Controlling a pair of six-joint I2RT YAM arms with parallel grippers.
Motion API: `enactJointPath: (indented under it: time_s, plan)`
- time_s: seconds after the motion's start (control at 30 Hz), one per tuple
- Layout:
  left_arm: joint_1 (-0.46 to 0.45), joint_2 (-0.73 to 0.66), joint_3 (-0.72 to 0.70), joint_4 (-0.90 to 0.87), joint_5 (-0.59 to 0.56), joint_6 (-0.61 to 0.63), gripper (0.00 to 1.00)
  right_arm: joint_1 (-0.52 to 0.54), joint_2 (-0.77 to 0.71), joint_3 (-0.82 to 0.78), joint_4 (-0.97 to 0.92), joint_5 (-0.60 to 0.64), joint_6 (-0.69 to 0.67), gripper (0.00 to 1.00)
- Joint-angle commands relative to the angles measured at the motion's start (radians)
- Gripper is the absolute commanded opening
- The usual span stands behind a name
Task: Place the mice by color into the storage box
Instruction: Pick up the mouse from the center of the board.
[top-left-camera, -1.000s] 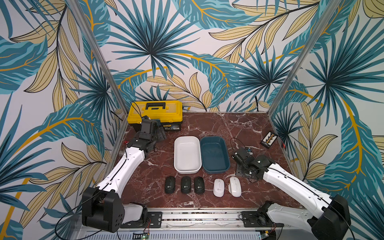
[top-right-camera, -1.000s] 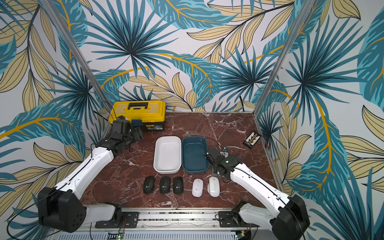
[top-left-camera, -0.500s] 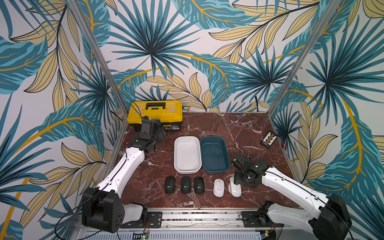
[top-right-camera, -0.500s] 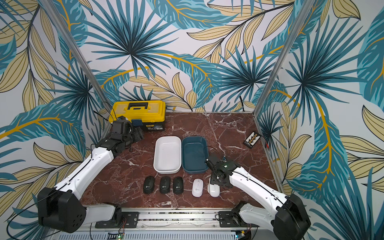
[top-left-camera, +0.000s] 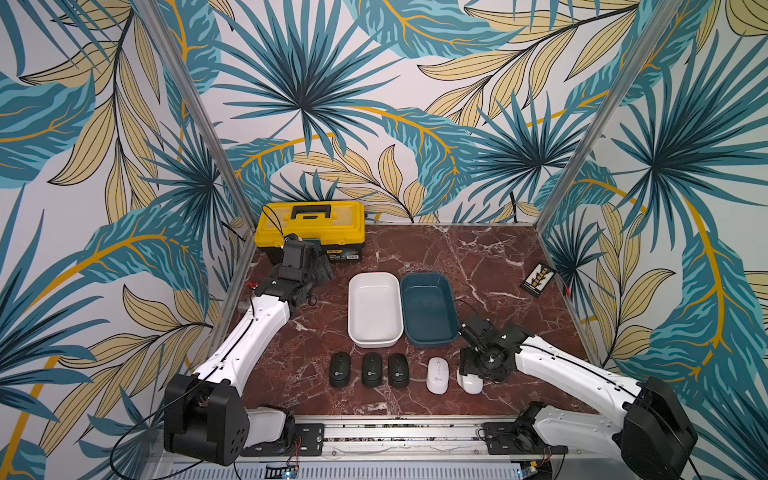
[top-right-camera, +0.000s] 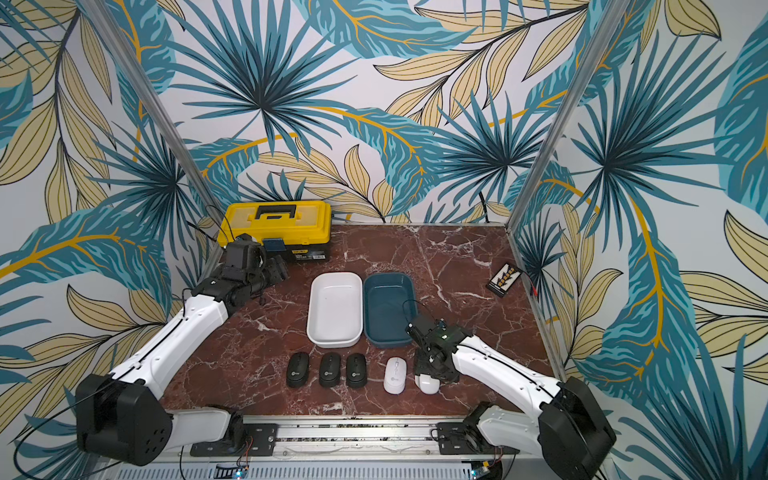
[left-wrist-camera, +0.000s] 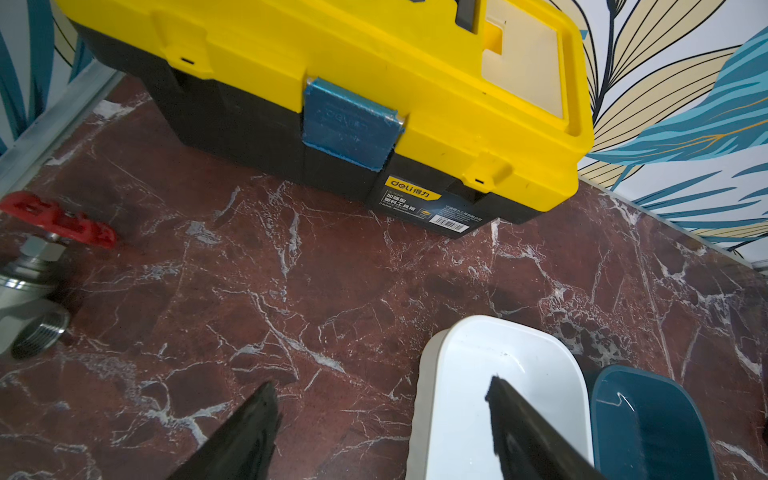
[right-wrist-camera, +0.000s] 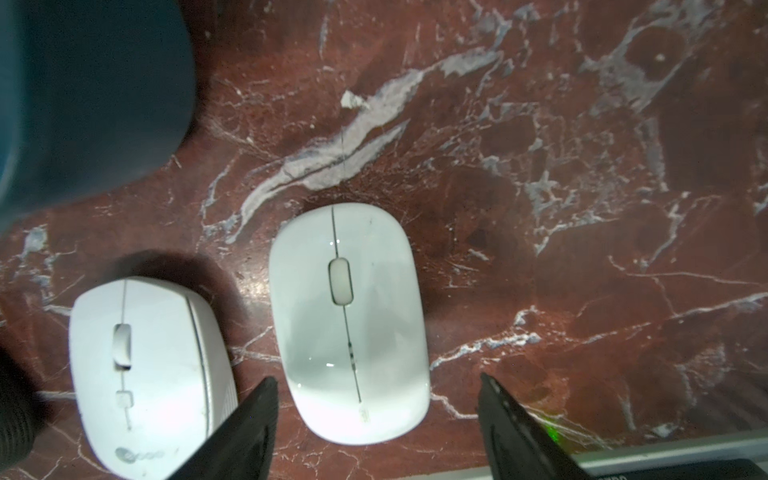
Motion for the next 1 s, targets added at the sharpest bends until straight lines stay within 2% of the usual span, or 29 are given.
enactJointPath:
  time_s: [0.0,0.37,0.73,0.97]
  plan:
    - [-0.005,-0.002,-0.022,0.004,0.004,-0.007,0.81,0.007,0.015,-0.025,0.021,-0.012,0.005,0.78]
    - [-0.004,-0.004,-0.025,-0.011,-0.005,-0.009,0.81,0.010,0.078,-0.049,0.097,-0.022,0.006,0.78]
    - [-0.004,-0.004,-0.029,-0.013,-0.009,-0.013,0.82,0.014,0.108,-0.039,0.086,-0.029,0.019,0.76]
    - [-0.004,-0.004,-0.034,-0.017,-0.013,-0.015,0.82,0.026,0.140,-0.025,0.076,-0.019,0.034,0.71]
